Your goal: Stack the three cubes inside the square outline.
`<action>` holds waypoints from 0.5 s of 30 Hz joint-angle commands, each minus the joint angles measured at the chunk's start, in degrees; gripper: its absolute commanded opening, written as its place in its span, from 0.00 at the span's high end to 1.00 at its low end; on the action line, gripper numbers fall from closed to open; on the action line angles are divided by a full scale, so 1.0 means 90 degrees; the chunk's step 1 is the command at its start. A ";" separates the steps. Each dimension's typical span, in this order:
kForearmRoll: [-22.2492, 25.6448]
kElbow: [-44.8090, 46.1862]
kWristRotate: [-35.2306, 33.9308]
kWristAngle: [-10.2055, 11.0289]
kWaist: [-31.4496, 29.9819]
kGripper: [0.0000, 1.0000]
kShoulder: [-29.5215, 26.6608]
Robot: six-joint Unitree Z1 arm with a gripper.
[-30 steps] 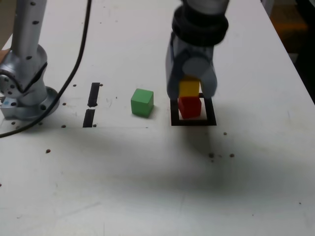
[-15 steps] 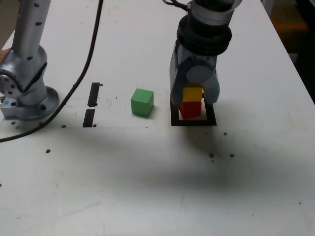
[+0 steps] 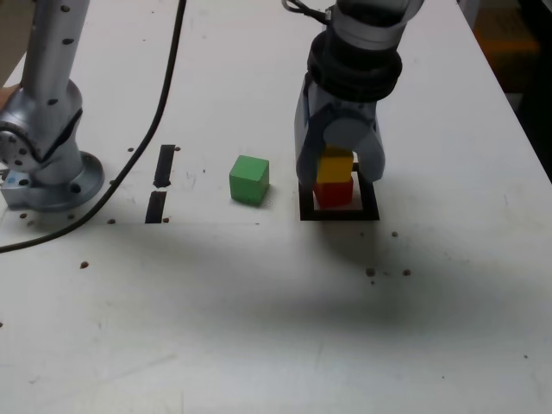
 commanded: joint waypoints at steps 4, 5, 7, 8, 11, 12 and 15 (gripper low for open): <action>0.0105 0.0002 0.0007 0.0015 0.0007 0.08 -0.0134; 0.0111 -0.0001 0.0007 0.0020 0.0007 0.08 -0.0144; 0.0147 -0.0009 0.0005 0.0042 0.0007 0.07 -0.0199; 0.0186 -0.0011 -0.0001 0.0059 0.0007 0.06 -0.0251; 0.0441 0.0037 0.0040 0.0123 0.0007 0.03 -0.0663; 0.0523 0.0103 0.0121 0.0125 0.0005 0.02 -0.0907; 0.0590 0.0404 0.0460 0.0162 -0.0014 0.00 -0.1603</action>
